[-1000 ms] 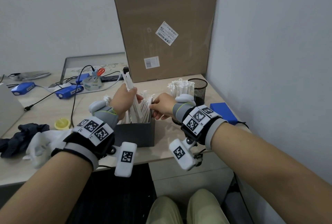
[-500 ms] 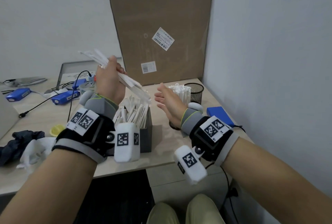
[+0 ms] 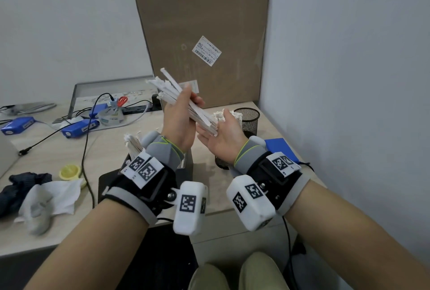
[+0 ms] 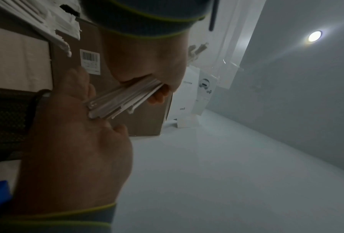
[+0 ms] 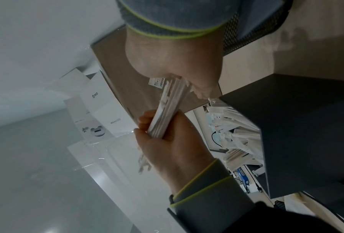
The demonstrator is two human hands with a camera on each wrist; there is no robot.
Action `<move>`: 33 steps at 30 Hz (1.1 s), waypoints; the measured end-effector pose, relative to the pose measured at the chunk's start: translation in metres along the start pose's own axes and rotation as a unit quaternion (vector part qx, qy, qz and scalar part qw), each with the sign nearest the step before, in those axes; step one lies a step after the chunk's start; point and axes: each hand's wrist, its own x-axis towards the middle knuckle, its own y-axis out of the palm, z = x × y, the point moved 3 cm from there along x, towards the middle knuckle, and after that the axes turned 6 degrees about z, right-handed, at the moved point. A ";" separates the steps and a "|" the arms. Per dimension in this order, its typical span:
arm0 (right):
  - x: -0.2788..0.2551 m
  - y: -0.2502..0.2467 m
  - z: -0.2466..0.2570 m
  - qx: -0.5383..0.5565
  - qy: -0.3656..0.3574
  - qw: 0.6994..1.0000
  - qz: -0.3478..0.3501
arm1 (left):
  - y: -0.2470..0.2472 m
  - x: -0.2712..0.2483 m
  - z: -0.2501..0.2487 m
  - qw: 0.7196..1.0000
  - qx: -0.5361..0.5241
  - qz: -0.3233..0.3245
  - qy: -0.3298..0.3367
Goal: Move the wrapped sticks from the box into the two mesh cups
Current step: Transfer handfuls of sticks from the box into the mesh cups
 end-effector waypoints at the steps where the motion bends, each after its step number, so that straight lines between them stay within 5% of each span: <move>1: -0.002 0.002 0.000 0.006 0.003 1.000 0.013 | 0.002 -0.001 0.004 1.000 0.025 0.005 -0.007; 5: -0.002 0.005 0.001 -0.029 0.011 0.999 0.034 | 0.004 -0.002 0.009 0.994 0.109 0.027 -0.004; 9: -0.005 -0.002 0.020 -0.206 0.022 0.978 -0.018 | 0.008 -0.002 -0.001 0.988 0.123 0.087 0.018; 11: -0.017 0.006 0.042 -0.309 -0.040 0.948 -0.058 | 0.010 -0.005 -0.005 0.980 0.146 0.139 0.005; 15: -0.034 0.045 0.093 -0.475 -0.237 0.846 -0.047 | 0.020 -0.019 0.001 0.942 0.219 0.246 -0.056; 17: -0.044 0.072 0.105 -0.562 -0.272 0.781 -0.001 | 0.026 -0.028 0.007 0.916 0.267 0.289 -0.076; 21: -0.053 0.097 0.093 -0.739 -0.115 0.654 0.114 | 0.035 -0.035 0.017 0.879 0.323 0.334 -0.104; 24: -0.051 0.094 0.077 -0.787 -0.026 0.600 0.142 | 0.035 -0.036 0.021 0.869 0.332 0.348 -0.112; 31: -0.042 0.075 0.081 -0.792 -0.101 0.594 0.093 | 0.038 -0.030 0.014 0.905 0.320 0.273 -0.066; 33: -0.040 0.067 0.082 -0.749 -0.126 0.646 0.075 | 0.038 -0.026 0.016 0.896 0.352 0.264 -0.061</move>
